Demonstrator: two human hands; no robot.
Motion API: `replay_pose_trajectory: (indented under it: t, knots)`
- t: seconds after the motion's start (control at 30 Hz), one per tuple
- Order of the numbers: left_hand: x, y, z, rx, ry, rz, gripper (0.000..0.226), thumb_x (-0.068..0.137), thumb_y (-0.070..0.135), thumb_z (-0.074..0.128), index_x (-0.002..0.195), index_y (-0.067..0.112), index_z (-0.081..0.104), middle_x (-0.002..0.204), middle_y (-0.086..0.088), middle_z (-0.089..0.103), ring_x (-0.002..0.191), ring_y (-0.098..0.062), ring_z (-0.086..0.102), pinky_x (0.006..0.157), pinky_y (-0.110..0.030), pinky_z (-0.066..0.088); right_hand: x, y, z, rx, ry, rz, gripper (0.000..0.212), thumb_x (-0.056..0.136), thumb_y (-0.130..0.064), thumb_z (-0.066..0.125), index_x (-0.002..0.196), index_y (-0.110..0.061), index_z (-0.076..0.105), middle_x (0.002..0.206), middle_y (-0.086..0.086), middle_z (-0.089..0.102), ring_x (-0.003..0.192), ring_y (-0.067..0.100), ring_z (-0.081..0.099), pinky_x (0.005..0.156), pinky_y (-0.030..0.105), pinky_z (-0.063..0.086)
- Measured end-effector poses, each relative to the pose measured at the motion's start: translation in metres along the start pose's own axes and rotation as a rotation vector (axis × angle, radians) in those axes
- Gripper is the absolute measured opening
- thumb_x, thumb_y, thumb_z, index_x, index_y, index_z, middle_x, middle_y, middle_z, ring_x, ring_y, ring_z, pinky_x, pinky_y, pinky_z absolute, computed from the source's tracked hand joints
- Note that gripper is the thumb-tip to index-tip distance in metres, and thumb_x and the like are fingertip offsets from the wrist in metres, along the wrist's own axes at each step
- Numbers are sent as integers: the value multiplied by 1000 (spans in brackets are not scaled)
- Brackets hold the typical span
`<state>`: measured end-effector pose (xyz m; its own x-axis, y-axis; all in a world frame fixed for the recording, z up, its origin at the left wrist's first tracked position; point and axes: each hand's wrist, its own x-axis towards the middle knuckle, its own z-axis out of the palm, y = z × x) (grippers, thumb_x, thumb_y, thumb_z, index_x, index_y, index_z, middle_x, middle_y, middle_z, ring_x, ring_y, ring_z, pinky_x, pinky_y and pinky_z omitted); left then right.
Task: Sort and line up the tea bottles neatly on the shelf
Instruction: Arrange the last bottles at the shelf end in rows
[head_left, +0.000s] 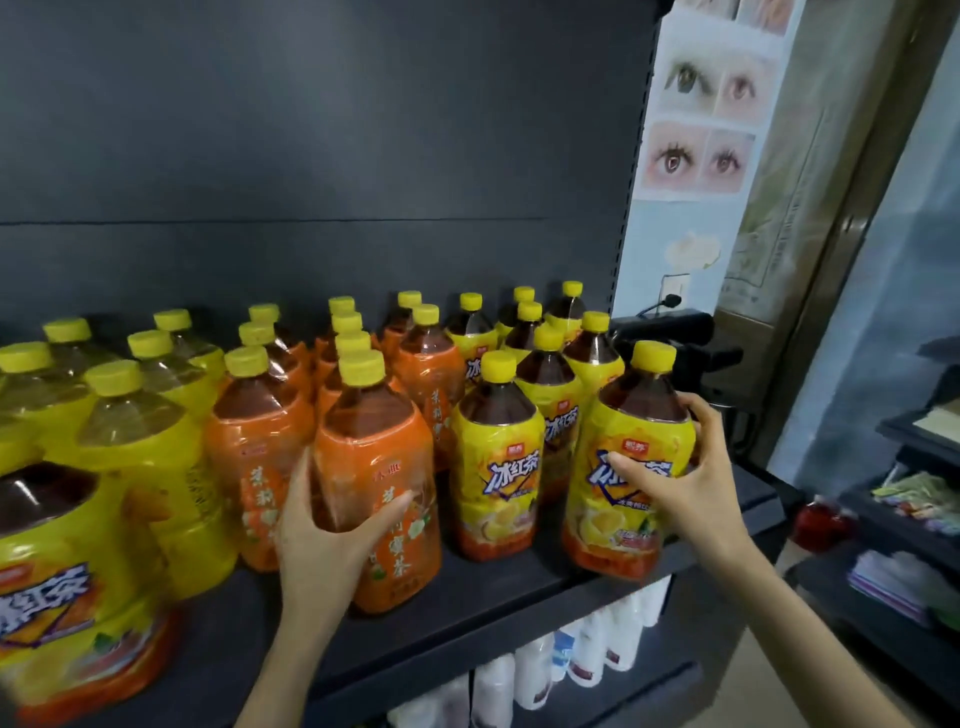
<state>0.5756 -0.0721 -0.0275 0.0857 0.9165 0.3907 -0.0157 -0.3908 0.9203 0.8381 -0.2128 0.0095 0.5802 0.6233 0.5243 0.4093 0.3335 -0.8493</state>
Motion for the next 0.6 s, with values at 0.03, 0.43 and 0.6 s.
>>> replay_pose_trajectory:
  t: [0.03, 0.43, 0.6]
  knots:
    - [1, -2, 4, 22, -7, 1, 112, 37, 64, 80, 137, 33, 41, 134, 6, 51, 122, -18, 50, 99, -51, 45, 6, 6, -3, -3, -6, -1, 73, 56, -24, 82, 114, -42, 40, 115, -9, 56, 95, 5, 65, 68, 21, 56]
    - [-5, -10, 43, 23, 125, -17, 100, 50, 35, 88, 138, 32, 40, 131, 2, 53, 117, -20, 53, 94, -44, 46, 81, 57, -51, 35, -159, -9, 75, 55, -22, 83, 115, -40, 41, 112, -12, 56, 94, 4, 65, 68, 19, 55]
    - [-11, -2, 52, 21, 169, -39, 90, 54, 27, 84, 132, 38, 41, 122, 4, 55, 108, -19, 56, 93, -51, 46, 101, 83, -67, 73, -228, 31, 85, 53, -39, 90, 123, -36, 41, 115, -10, 59, 100, 13, 66, 74, 30, 58]
